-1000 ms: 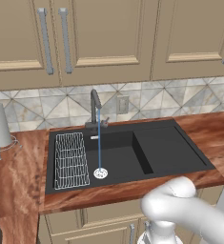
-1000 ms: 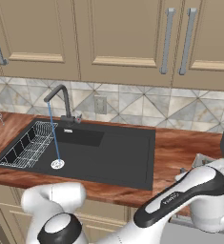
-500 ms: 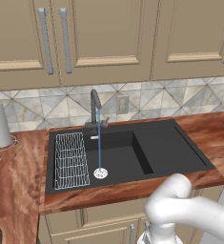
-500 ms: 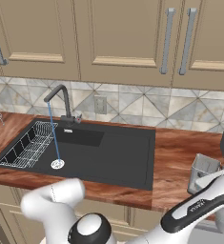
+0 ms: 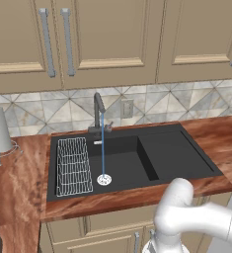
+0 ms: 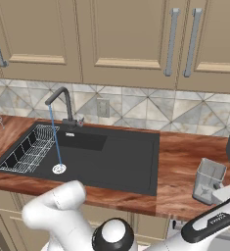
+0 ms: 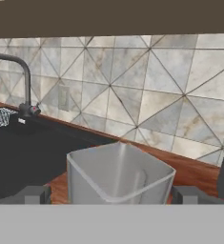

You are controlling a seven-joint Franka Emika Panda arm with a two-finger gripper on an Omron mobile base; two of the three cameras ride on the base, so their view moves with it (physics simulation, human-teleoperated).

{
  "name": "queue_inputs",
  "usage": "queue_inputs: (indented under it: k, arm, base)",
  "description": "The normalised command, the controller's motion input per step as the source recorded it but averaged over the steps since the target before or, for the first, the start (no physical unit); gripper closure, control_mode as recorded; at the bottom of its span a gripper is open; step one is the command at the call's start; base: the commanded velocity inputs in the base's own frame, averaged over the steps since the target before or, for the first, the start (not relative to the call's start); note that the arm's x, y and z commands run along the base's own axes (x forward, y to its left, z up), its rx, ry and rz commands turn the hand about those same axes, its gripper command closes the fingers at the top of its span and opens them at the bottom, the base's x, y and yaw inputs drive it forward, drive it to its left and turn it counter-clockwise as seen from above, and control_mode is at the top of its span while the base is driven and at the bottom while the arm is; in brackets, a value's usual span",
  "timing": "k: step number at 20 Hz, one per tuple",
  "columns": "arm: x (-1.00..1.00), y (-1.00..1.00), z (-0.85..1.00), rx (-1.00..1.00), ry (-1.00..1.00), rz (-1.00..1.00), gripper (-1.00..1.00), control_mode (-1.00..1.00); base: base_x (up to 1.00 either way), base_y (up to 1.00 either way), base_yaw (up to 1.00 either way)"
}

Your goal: Turn on the sink faucet and place the jug under the water for a few seconds to fill it up.

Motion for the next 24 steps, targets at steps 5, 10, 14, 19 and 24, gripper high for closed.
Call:
queue_inputs:
  k: [5,10,14,19,24]
  arm:
    - [0.18,-0.19,-0.37,0.00,0.00,0.00,-1.00,-1.00]
    - [0.22,-0.16,-0.31,0.01,0.00,0.00,-1.00,-1.00]
    - [0.20,-0.12,-0.22,0.01,0.00,0.01,-1.00,-1.00]
    - [0.15,-0.08,-0.14,0.01,0.00,0.02,-1.00,-1.00]
    - [0.03,-0.04,-0.10,0.00,0.00,0.04,-1.00,-1.00]
  base:
    - [0.00,0.00,0.00]
    - [0.00,0.00,0.00]
    - [0.00,0.00,0.00]
    - [0.00,0.00,0.00]
    - [0.00,0.00,0.00]
